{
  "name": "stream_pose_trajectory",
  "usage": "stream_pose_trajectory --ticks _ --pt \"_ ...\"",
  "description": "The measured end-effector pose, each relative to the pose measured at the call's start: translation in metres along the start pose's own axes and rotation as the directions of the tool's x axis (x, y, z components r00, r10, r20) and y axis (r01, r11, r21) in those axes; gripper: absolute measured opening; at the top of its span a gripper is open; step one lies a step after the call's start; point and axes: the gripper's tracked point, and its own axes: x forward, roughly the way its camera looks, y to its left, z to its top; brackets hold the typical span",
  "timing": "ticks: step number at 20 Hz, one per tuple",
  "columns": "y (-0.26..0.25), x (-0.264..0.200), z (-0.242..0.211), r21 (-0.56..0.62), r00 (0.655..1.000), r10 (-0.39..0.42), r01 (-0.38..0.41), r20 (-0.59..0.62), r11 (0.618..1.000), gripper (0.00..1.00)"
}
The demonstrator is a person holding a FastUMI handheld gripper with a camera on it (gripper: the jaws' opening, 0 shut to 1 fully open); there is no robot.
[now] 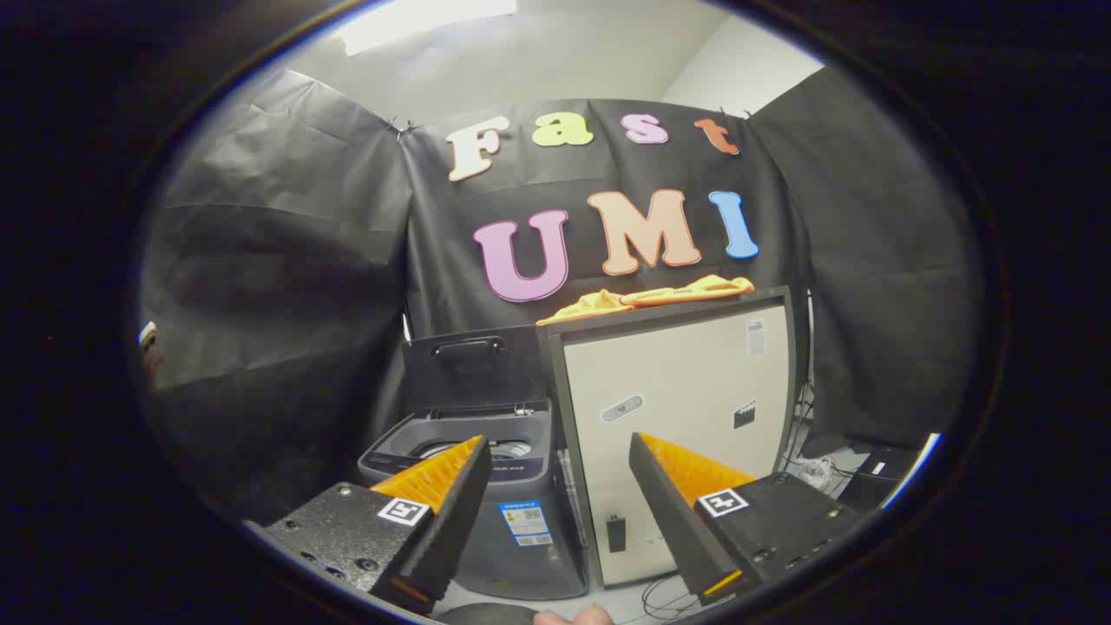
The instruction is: Put the clothes into the washing machine and then close the washing machine lid.
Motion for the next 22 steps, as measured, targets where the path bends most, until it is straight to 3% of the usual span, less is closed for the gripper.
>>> stream_pose_trajectory --ticks 22 --pt "-0.006 0.002 0.008 -0.021 1.000 -0.009 0.009 -0.010 1.000 0.97"
